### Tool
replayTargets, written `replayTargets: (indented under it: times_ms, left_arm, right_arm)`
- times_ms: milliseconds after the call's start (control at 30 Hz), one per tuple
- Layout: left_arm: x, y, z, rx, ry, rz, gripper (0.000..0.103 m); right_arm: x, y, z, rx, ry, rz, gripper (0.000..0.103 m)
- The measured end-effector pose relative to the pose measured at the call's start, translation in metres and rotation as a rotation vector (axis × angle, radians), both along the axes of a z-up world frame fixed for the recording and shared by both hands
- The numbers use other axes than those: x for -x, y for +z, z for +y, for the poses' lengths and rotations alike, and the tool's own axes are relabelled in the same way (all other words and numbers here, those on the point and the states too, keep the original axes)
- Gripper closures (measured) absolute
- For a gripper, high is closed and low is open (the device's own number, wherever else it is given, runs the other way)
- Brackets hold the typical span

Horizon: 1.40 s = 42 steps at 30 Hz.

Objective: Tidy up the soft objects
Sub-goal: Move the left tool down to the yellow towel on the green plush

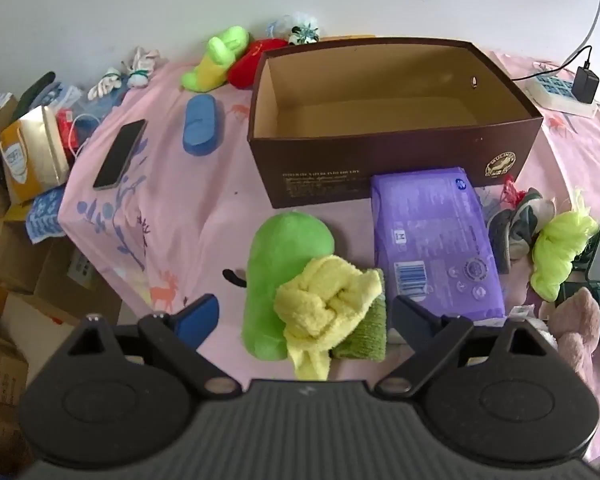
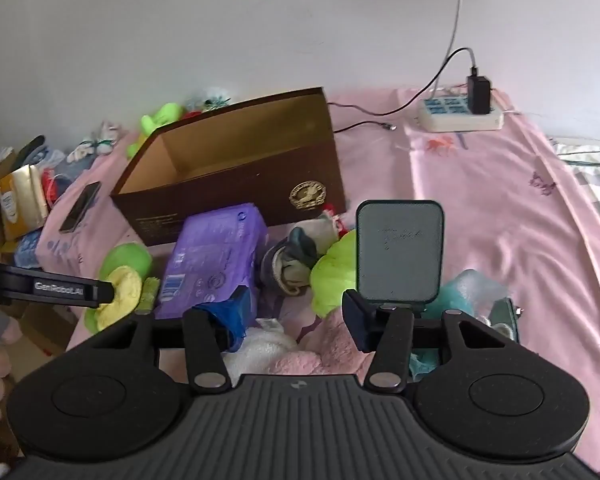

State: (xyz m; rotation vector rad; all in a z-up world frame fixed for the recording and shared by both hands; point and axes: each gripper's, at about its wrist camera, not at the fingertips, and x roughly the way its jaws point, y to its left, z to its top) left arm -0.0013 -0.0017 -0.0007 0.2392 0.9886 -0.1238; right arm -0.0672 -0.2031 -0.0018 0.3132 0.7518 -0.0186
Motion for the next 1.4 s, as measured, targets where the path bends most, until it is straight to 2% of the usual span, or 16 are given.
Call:
replayTargets:
  times_ms: [300,500,800,933,1033,1067,1167,1400]
  left_arm:
    - [0.013,-0.005,-0.014,0.001,0.017,-0.003,0.011]
    - [0.014,-0.011,-0.025,-0.024,0.019,0.018,0.011]
    - [0.019,-0.017,-0.029,-0.025,-0.006,0.023,0.011]
    - [0.027,-0.019,-0.025,0.016,-0.063,0.031,0.011]
    - [0.038,-0.019,-0.021,0.09,-0.138,0.033,0.011]
    - [0.04,-0.021,-0.021,0.102,-0.17,-0.003,0.011]
    - [0.049,-0.026,-0.025,0.167,-0.256,-0.005,0.011]
    - [0.057,-0.032,-0.035,0.249,-0.313,0.097,0.011]
  right_arm:
    - [0.015,-0.01,-0.014,-0.099,0.072,0.008,0.069]
    - [0.025,-0.013,-0.02,-0.097,0.078,0.003,0.069]
    - [0.035,-0.026,-0.038,-0.152,0.089,0.064,0.069]
    - [0.041,-0.03,-0.047,-0.191,0.087,0.085,0.069]
    - [0.043,-0.033,-0.048,-0.201,0.082,0.092,0.069]
    - [0.044,-0.034,-0.048,-0.207,0.081,0.093,0.069]
    - [0.045,-0.035,-0.048,-0.228,0.074,0.095,0.069]
    - [0.044,-0.042,-0.049,-0.232,0.073,0.12,0.069]
